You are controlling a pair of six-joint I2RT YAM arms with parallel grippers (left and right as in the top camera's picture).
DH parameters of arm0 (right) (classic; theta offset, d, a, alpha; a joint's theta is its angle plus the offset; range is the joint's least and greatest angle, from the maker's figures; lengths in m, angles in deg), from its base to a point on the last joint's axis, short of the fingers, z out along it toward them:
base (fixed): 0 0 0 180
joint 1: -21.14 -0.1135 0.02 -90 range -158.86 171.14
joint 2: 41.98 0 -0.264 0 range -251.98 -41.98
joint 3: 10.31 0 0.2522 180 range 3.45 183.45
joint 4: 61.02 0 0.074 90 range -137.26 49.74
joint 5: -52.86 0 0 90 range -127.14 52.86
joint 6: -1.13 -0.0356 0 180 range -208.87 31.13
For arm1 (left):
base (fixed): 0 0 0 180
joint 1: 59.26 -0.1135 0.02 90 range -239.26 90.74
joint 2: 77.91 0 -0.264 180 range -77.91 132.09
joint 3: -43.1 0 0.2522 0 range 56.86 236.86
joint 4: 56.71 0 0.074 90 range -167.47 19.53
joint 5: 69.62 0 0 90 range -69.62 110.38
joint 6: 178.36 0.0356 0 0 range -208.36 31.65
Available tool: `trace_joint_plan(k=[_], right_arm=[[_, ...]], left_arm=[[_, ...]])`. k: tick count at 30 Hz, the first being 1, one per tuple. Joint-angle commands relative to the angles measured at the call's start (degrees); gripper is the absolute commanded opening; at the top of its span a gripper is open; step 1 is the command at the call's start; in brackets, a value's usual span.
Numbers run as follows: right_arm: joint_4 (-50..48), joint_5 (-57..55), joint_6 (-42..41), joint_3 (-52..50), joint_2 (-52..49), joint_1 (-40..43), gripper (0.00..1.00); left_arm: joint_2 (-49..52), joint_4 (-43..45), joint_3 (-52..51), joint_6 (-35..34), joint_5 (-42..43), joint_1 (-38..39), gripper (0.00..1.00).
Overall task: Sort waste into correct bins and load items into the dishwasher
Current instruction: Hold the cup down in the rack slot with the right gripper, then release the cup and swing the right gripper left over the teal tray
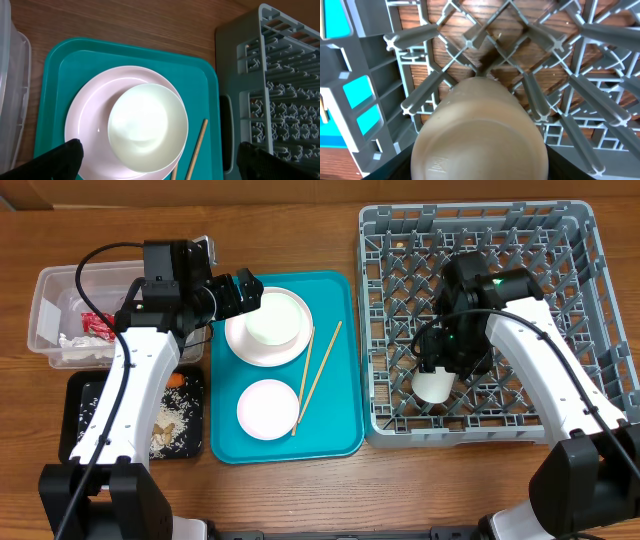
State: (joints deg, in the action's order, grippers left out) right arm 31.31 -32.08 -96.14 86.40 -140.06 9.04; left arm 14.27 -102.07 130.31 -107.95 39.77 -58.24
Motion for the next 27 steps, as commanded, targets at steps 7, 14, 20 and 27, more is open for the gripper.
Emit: trace_joint_plan(k=[7, 14, 20, 27], right_arm=[[-2.7, -0.5, 0.2, -0.3, 1.4, -0.2, 0.27], [-3.8, -0.5, 0.2, -0.3, 1.4, -0.2, 0.32], [-2.4, -0.5, 0.2, -0.3, 1.4, -0.2, 0.74], [-1.9, -0.5, 0.2, -0.3, 1.4, -0.2, 0.82]], left_arm=[[-0.1, 0.1, 1.4, -0.1, -0.5, 0.0, 1.0], [-0.1, 0.1, 1.4, -0.1, -0.5, 0.0, 1.0], [-0.1, 0.1, 1.4, -0.1, -0.5, 0.0, 1.0], [-0.1, 0.1, 1.4, -0.1, -0.5, 0.0, 1.0]])
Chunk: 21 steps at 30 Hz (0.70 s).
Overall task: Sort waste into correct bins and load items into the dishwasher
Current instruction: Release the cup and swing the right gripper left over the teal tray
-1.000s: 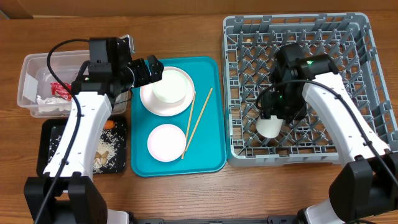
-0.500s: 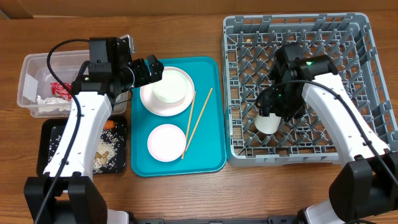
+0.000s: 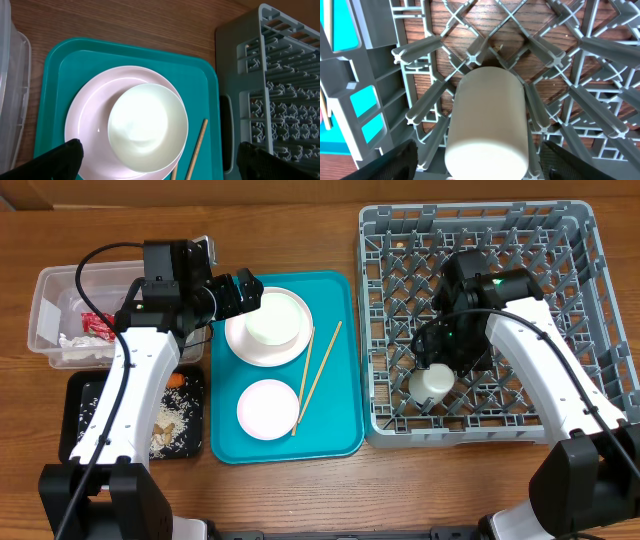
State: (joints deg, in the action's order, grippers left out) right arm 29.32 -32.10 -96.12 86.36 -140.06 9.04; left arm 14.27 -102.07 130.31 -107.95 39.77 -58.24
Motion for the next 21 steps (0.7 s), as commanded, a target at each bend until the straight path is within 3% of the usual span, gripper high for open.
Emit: trace_joint_plan(k=[1, 6, 9, 14, 21], right_arm=[[0.1, -0.4, 0.2, -0.3, 1.4, -0.2, 0.83], [1.6, -0.4, 0.2, 2.1, 1.5, -0.2, 0.84], [4.0, 1.4, 0.2, 6.6, 1.6, -0.5, 1.0], [4.5, 4.6, 0.2, 12.2, 1.7, -4.2, 1.0], [-3.1, 8.9, 0.2, 11.8, 1.5, -15.6, 1.0]], left_arm=[[-0.1, 0.1, 1.4, -0.1, -0.5, 0.0, 1.0], [-0.1, 0.1, 1.4, -0.1, -0.5, 0.0, 1.0], [-0.1, 0.1, 1.4, -0.1, -0.5, 0.0, 1.0], [-0.1, 0.1, 1.4, -0.1, -0.5, 0.0, 1.0], [-0.1, 0.1, 1.4, -0.1, -0.5, 0.0, 1.0]])
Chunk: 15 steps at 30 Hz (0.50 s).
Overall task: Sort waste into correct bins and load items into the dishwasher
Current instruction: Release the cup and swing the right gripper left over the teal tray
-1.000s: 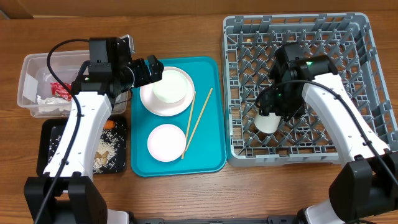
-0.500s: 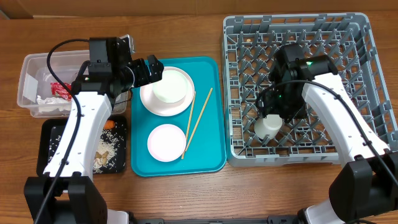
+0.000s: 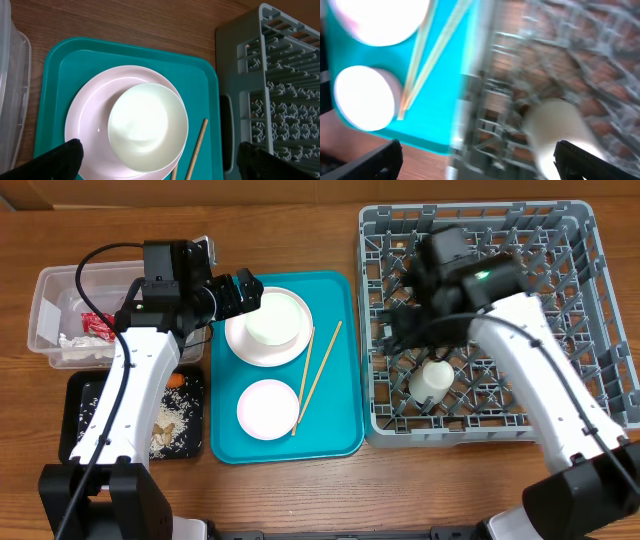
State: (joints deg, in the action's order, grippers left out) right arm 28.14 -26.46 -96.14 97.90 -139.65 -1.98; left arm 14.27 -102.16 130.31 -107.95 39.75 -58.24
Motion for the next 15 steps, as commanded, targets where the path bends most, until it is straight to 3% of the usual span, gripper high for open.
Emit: trace_joint_plan(k=[1, 7, 15], right_arm=[[-3.1, 3.2, 0.2, 0.1, 1.0, -6.2, 1.0], [-9.6, 5.3, 0.2, -0.2, -0.7, -16.4, 1.0], [-13.3, -2.5, 0.2, -0.3, -5.3, -22.9, 1.0]], left_arm=[[-0.1, 0.2, 1.4, -0.1, -0.5, 0.0, 1.0], [-0.1, 0.2, 1.4, -0.1, -0.5, 0.0, 1.0], [-0.1, 0.2, 1.4, -0.1, -0.5, 0.0, 1.0]])
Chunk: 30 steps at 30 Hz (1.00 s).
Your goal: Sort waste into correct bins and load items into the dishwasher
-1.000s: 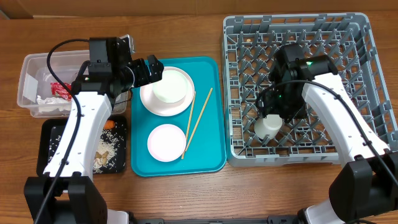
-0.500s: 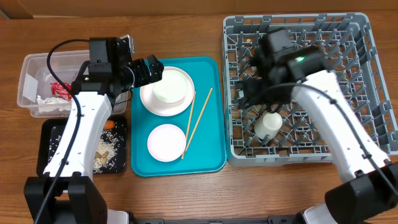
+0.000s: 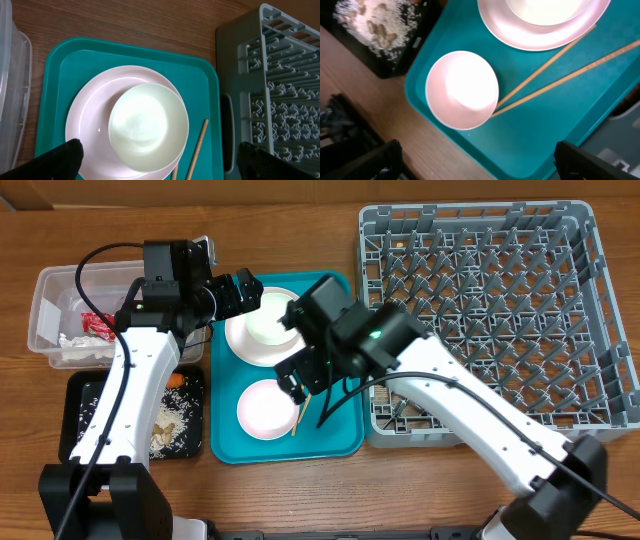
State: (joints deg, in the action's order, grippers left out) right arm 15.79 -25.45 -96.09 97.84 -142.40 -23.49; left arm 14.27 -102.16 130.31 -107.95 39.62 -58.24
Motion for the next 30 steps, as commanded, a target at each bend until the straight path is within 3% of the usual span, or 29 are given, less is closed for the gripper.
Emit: trace_joint_plan(k=[1, 18, 23, 30], right_arm=[[-1.4, -3.5, 0.2, -0.3, -3.1, -1.6, 1.0], [-1.6, -3.5, 0.2, -0.2, -5.0, -1.8, 0.91], [0.9, -4.3, 0.2, 1.4, -2.4, -0.5, 0.87], [3.3, -8.0, 0.2, 3.0, 6.8, 5.7, 0.89]], left_arm=[[-0.1, 0.2, 1.4, -0.1, -0.4, 0.0, 1.0], [-0.1, 0.2, 1.4, -0.2, -0.1, 0.0, 1.0], [0.1, -10.2, 1.3, 0.1, 9.3, 0.3, 1.0], [0.1, -17.5, 1.3, 0.1, -0.9, 0.4, 1.0]])
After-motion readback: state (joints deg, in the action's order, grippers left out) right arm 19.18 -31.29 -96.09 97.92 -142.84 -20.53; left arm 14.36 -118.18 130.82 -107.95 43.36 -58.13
